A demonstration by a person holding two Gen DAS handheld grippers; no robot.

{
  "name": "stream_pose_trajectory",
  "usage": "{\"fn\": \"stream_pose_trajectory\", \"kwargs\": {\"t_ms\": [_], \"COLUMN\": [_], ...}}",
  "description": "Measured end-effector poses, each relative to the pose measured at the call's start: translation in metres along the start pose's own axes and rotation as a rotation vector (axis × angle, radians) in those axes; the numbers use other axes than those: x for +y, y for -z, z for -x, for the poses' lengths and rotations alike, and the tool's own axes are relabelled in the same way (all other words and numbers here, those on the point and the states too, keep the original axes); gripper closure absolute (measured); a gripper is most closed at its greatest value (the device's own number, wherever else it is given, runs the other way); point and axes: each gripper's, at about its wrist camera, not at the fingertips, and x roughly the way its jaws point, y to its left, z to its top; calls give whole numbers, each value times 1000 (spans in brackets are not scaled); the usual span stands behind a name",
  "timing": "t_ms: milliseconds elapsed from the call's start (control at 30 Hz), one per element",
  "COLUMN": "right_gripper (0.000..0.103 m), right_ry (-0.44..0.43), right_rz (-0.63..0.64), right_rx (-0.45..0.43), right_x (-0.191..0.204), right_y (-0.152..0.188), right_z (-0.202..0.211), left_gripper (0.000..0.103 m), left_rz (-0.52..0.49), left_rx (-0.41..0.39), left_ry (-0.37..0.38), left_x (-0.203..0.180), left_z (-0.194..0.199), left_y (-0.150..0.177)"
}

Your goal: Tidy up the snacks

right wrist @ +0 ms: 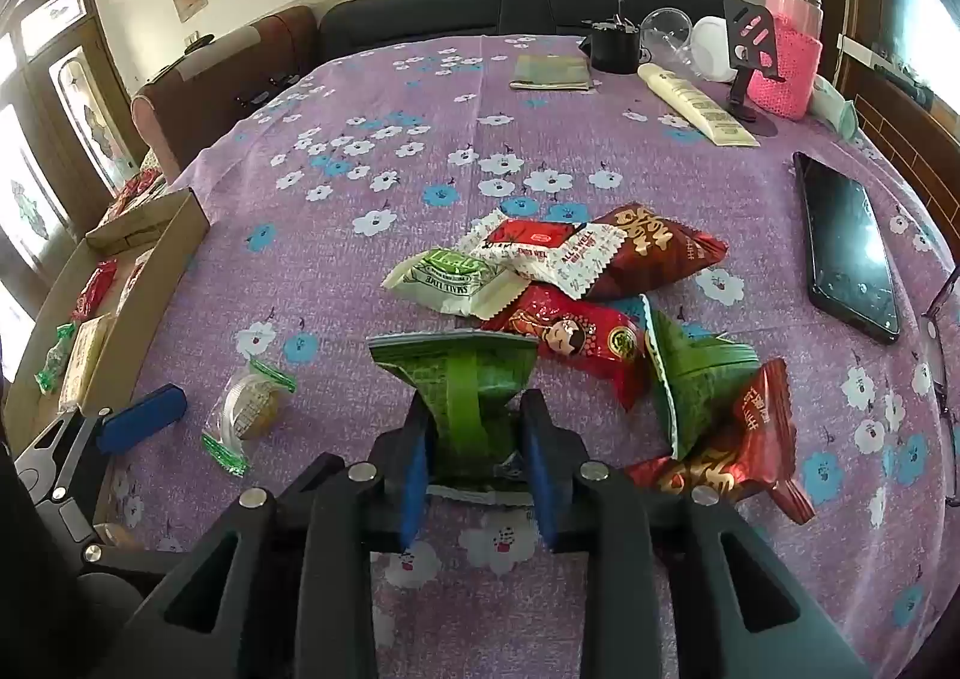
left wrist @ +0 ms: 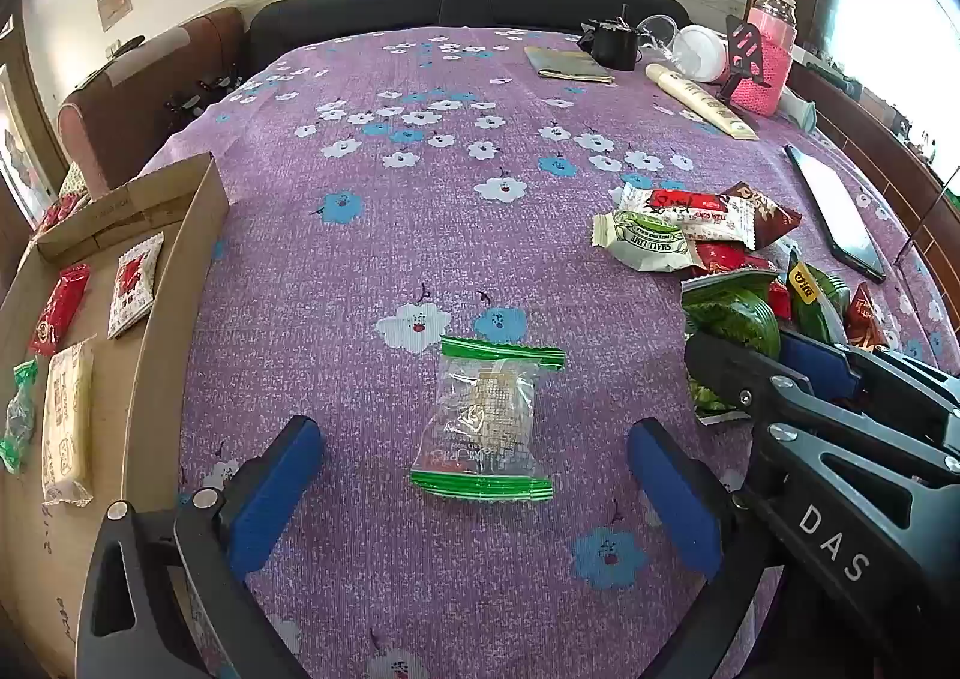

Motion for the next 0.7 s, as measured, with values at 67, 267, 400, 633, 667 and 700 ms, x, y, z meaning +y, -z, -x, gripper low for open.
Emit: {"fn": "stream_pose_trajectory", "kwargs": {"t_ms": [67, 267, 400, 633, 667, 700], "right_gripper": [74, 73, 71, 64, 64, 64], "right_ry": [0, -1, -1, -7, -7, -8], "right_rz": [-1, 0, 0, 0, 1, 1], "right_rx": [3, 2, 2, 2, 2, 2], "right_x": [0, 0, 0, 2, 2, 2], "right_y": [0, 0, 0, 0, -1, 0], "right_z": [0, 0, -1, -1, -1, -1], "left_gripper": [0, 0, 0, 0, 0, 0], "left_rz": [0, 0, 0, 0, 0, 0], "left_rx": [0, 0, -1, -1, 0, 0], "left_ry": [0, 0, 0, 0, 0, 0], "left_x": [0, 0, 0, 0, 0, 0], "left_z": [0, 0, 0, 0, 0, 0], "left_y": [0, 0, 0, 0, 0, 0]}}
